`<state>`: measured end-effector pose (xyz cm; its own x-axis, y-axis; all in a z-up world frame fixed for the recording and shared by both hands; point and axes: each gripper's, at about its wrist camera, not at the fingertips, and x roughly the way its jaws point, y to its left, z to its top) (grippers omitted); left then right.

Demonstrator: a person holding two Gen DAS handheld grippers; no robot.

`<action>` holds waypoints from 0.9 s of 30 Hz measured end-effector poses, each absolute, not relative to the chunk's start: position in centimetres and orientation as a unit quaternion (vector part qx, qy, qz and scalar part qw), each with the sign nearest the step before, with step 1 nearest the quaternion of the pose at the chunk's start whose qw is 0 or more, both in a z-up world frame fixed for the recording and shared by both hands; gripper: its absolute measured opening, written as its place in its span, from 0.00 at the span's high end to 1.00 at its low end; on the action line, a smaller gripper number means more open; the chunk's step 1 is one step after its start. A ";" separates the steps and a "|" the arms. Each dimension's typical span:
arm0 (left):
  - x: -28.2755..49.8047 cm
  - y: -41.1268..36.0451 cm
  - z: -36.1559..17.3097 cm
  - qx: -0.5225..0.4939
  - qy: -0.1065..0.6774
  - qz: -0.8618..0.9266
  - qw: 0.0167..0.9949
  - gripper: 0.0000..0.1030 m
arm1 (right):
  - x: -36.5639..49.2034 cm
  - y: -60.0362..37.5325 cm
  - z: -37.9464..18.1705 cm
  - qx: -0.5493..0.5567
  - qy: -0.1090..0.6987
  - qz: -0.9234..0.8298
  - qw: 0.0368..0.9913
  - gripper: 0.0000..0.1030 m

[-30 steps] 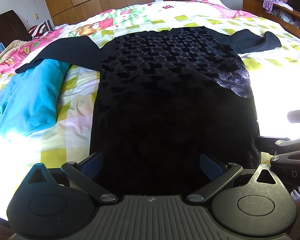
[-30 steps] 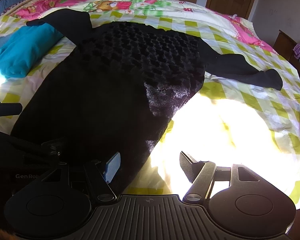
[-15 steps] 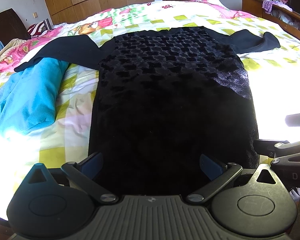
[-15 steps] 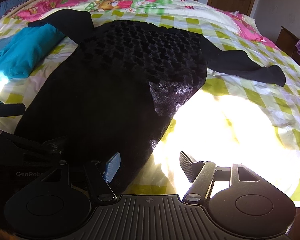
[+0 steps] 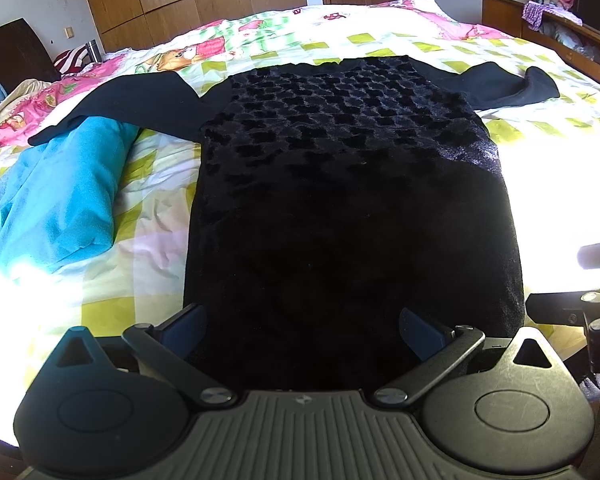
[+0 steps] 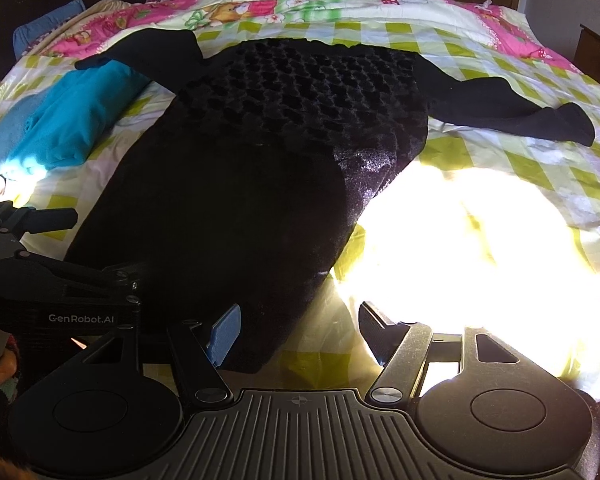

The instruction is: Fold small clothes

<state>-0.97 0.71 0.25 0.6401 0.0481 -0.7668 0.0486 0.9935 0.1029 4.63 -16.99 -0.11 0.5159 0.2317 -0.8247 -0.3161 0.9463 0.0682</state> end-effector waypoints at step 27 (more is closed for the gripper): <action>-0.8 1.3 0.1 0.060 0.428 -0.006 0.902 0.00 | 5.4 -15.5 -0.9 -0.043 0.456 0.159 0.874 0.75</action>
